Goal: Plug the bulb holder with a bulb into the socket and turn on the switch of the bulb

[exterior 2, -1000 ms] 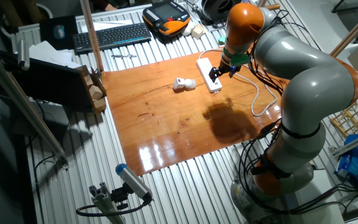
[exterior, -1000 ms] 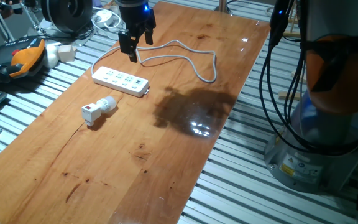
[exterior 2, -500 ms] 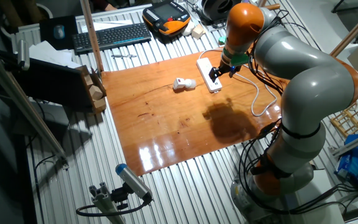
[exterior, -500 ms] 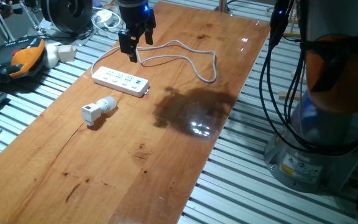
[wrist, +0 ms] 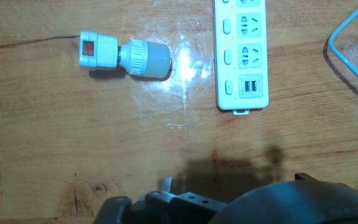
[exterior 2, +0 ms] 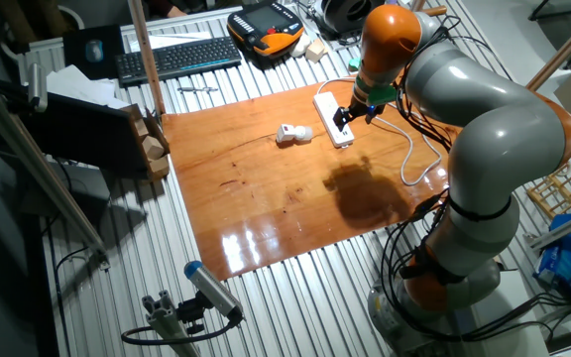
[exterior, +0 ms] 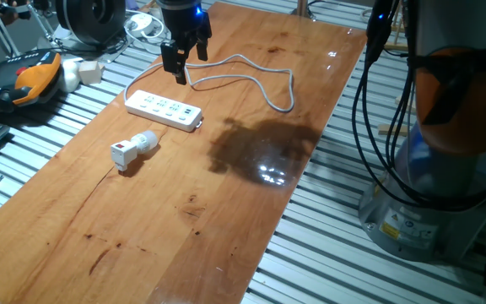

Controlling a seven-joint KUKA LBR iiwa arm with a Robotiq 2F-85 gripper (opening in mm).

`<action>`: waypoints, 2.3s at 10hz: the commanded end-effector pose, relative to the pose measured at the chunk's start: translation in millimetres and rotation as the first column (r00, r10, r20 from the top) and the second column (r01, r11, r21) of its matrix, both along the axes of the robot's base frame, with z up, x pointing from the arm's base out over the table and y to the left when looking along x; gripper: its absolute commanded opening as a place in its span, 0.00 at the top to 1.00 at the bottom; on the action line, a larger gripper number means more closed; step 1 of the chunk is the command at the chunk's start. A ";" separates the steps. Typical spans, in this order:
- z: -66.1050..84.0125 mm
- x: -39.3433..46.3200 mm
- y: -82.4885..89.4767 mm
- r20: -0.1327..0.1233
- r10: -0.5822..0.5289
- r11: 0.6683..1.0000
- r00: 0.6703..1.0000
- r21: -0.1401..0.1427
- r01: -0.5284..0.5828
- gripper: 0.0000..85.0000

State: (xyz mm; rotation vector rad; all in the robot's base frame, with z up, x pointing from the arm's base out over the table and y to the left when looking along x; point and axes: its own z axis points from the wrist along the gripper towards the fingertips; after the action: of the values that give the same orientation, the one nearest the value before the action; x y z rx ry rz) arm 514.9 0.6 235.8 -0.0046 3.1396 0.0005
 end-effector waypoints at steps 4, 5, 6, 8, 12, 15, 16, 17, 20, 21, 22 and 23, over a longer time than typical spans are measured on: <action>1.8 -0.3 0.4 -0.001 0.093 0.995 0.996 0.021 -0.093 1.00; 1.8 -0.2 0.3 -0.001 0.093 0.996 0.996 0.018 -0.093 1.00; 1.8 -0.2 0.4 -0.001 0.093 0.996 0.996 0.018 -0.093 1.00; 1.9 -0.2 0.4 -0.001 0.093 0.996 0.996 0.018 -0.093 1.00; 1.7 -0.1 0.5 0.003 0.090 0.996 0.996 0.019 -0.090 1.00; 1.5 -0.1 0.3 0.001 0.084 0.996 0.997 0.029 -0.083 1.00; 1.5 -0.2 0.2 -0.002 0.084 0.996 0.996 0.034 -0.084 1.00; 1.4 -0.2 0.3 -0.003 0.084 0.996 0.996 0.037 -0.084 1.00; 1.4 0.2 1.8 0.023 0.052 0.998 0.998 0.032 -0.053 0.80; 1.3 1.1 2.8 0.021 0.043 0.999 0.999 0.031 -0.044 0.80; 0.9 1.6 3.7 0.010 0.045 0.999 0.999 0.030 -0.045 1.00; -1.4 1.6 6.1 0.012 0.033 0.999 0.999 0.030 -0.033 1.00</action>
State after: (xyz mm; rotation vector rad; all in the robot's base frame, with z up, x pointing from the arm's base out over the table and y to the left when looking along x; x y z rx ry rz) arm 516.7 7.0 233.8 -0.0537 3.1264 0.0475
